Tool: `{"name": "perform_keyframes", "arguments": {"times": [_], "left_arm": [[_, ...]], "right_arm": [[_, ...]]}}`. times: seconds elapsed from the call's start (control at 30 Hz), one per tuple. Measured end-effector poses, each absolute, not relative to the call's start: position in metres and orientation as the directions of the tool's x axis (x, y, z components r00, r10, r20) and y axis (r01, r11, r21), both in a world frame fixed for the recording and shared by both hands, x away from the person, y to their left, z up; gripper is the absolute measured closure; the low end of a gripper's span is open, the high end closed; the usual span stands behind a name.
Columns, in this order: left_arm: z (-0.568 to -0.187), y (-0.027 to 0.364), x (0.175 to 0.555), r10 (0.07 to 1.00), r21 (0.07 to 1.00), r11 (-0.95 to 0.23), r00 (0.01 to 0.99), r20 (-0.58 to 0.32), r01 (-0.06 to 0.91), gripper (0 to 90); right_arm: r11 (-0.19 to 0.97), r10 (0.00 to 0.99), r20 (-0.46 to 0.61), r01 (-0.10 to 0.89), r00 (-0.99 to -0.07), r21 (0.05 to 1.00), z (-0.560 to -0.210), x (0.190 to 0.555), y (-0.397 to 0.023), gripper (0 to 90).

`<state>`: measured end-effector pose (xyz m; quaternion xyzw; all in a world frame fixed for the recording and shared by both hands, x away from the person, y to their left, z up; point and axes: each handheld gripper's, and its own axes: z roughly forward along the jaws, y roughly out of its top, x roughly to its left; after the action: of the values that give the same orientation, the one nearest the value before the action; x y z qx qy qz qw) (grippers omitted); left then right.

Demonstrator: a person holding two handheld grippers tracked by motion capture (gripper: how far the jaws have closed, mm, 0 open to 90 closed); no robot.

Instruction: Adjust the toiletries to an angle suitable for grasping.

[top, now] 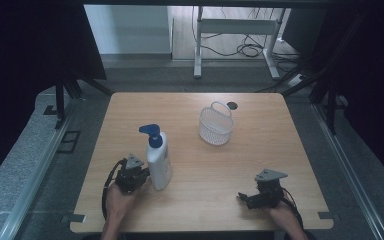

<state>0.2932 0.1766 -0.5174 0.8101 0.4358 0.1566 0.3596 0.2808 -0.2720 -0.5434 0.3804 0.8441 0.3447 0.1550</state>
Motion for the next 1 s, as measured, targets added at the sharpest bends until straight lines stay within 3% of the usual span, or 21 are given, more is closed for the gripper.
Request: {"name": "perform_keyframes", "arguments": {"times": [1.0], "left_arm": [[-0.510, 0.151, 0.275, 0.766, 0.731, -0.397, 0.639, -0.068, 0.554, 89.3]], "right_arm": [[0.473, 0.749, 0.001, 0.536, -0.663, 0.700, -0.543, 0.281, -0.272, 0.0]]}}
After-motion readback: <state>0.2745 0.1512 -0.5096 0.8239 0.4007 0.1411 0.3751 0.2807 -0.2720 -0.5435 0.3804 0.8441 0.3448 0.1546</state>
